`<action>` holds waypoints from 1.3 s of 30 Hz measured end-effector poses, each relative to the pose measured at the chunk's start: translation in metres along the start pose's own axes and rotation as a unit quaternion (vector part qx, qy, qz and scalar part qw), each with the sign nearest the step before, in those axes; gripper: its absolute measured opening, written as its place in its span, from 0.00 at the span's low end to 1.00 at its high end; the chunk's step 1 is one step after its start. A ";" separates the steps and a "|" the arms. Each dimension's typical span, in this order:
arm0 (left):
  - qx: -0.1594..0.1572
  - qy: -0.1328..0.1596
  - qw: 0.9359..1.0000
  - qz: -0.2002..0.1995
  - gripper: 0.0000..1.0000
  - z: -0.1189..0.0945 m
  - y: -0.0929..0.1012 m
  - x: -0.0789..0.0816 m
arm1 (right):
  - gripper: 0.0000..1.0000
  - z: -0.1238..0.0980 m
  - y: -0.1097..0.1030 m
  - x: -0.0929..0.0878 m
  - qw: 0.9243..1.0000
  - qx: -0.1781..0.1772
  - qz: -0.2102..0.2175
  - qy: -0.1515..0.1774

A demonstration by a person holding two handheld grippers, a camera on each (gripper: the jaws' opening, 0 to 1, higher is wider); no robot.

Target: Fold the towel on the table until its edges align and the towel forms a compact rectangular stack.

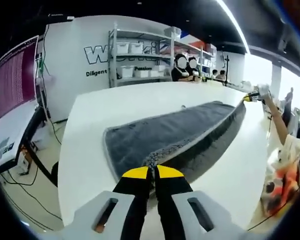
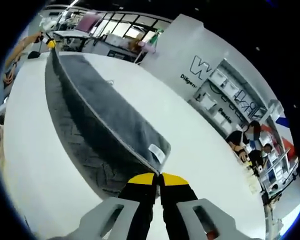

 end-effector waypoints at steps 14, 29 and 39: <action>0.028 0.005 1.000 -0.001 0.03 0.025 -0.021 0.016 | 0.00 0.019 0.010 0.017 0.999 -0.028 -0.024 -0.007; 0.048 0.032 0.998 -0.011 0.03 0.041 -0.035 0.039 | 0.00 0.036 0.024 0.031 0.998 -0.058 -0.010 0.005; 0.051 0.058 0.997 -0.022 0.03 0.046 -0.044 0.052 | 0.01 0.043 0.035 0.037 0.995 -0.093 0.012 0.021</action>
Point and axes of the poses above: the point that each gripper's makers call its tool centre point, and the gripper's own axes: z roughly forward along the fingers, y roughly to its right, x roughly out of its top, the point moved 4 cm from there along -z, roughly backward along the fingers, and after that the axes turned 9 degrees about -x, right-handed, at the moved point
